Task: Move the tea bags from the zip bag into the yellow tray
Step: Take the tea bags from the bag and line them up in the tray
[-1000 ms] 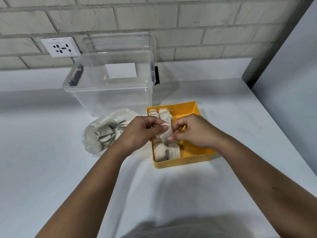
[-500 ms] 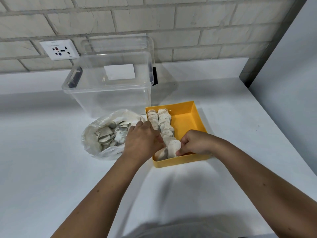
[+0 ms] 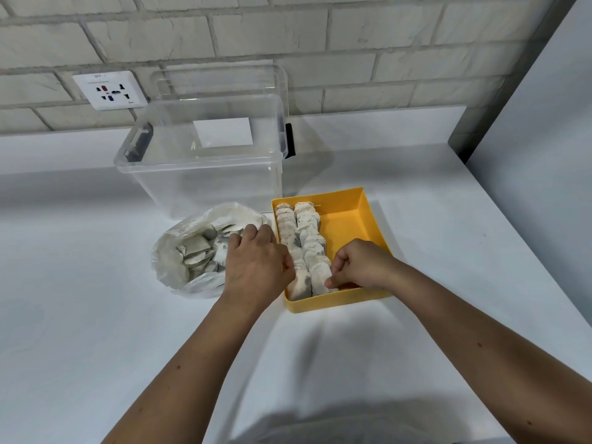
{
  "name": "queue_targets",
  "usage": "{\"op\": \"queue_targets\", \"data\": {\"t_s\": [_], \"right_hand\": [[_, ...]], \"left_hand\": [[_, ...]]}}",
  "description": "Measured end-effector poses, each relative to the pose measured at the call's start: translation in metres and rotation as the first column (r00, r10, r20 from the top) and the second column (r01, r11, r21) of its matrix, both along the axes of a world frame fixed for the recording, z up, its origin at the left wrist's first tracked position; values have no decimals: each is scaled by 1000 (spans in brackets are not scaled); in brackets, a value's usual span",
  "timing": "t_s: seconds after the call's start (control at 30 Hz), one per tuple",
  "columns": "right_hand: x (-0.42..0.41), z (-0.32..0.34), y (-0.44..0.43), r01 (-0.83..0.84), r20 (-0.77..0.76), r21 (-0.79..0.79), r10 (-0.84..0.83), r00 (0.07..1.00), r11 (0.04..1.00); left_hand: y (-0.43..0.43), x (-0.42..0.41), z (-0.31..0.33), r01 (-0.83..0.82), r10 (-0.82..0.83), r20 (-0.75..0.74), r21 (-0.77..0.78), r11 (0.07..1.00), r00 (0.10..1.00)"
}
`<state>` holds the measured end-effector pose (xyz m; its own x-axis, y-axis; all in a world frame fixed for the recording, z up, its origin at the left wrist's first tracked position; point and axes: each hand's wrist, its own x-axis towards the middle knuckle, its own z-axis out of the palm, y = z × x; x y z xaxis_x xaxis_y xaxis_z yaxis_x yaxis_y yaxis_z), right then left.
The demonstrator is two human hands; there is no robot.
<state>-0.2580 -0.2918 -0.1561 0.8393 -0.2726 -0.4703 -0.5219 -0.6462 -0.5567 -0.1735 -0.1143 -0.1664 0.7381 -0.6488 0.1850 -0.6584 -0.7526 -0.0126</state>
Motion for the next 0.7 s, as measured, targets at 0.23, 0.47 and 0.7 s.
{"op": "queue_targets", "data": {"t_s": [0.23,0.47,0.7], "right_hand": [[0,1,0,12,11,-10,-12,1000,1000],[-1,2,-1,33,26,-46,-32,999,998],[0,21,5,76,212,-62,-61,975,995]], "left_hand": [[-4,-2,3,29,-33,-66,-62,998,997],[3,0,1,58,-59,-10,-94,994,998],[48,20,39,-112,-48,-283,-521,846,958]]}}
